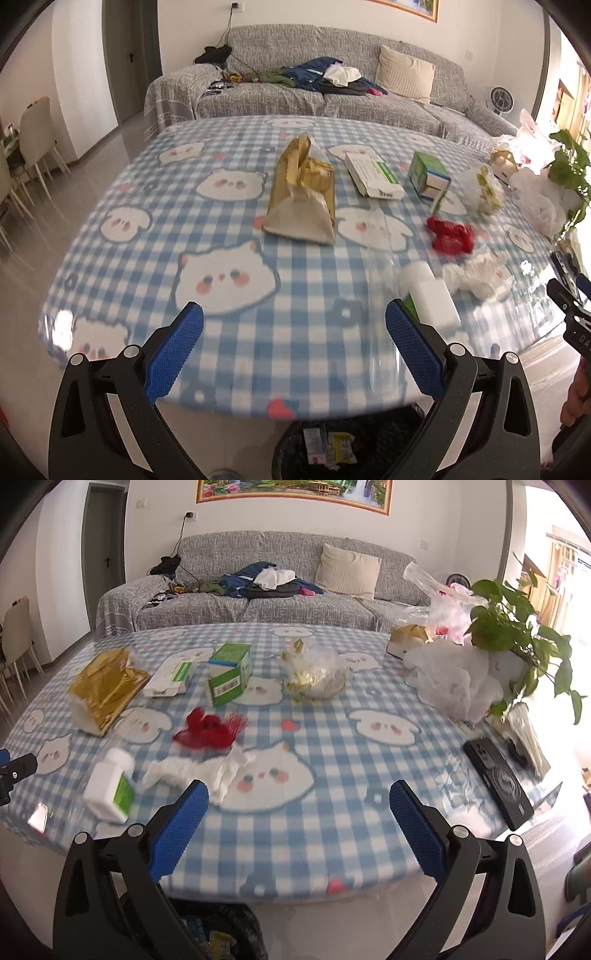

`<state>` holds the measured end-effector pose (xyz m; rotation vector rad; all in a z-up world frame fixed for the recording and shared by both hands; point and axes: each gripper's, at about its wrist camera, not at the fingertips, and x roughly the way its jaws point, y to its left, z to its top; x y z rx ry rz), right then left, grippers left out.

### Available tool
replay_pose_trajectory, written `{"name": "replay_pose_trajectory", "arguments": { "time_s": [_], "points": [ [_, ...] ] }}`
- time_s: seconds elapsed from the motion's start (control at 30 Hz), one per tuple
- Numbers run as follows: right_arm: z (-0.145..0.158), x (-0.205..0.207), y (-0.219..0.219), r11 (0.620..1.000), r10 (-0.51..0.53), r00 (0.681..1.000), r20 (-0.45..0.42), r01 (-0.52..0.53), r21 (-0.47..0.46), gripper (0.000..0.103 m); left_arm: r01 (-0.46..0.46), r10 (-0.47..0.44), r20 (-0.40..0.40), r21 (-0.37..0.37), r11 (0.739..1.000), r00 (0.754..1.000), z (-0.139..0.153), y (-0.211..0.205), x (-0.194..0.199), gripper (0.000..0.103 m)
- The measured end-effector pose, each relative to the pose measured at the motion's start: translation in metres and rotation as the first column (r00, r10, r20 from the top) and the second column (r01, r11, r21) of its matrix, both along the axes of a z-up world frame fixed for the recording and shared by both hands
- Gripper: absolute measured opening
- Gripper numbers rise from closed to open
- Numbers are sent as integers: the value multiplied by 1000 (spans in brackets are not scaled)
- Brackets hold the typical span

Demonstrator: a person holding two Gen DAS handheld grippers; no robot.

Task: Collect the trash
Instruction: 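Move both tools back over the table toward the remaining trash, then grasp the gold wrapper with the left tool while the right tool grasps the clear plastic bag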

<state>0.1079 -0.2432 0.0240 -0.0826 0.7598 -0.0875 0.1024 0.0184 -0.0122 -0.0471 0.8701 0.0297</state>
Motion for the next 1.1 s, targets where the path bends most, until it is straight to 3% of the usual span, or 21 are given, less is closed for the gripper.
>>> {"name": "replay_pose_trajectory", "arguments": {
  "time_s": [0.93,1.1],
  "points": [
    [-31,161,-18,999,-42,997,-58,41,-19,94,-29,29,-78,10,1000,996,-33,8,158,96],
    [-35,182,-17,999,-45,996,-72,44,-23,94,-39,40,-102,10,999,994,-40,11,178,91]
  ]
}}
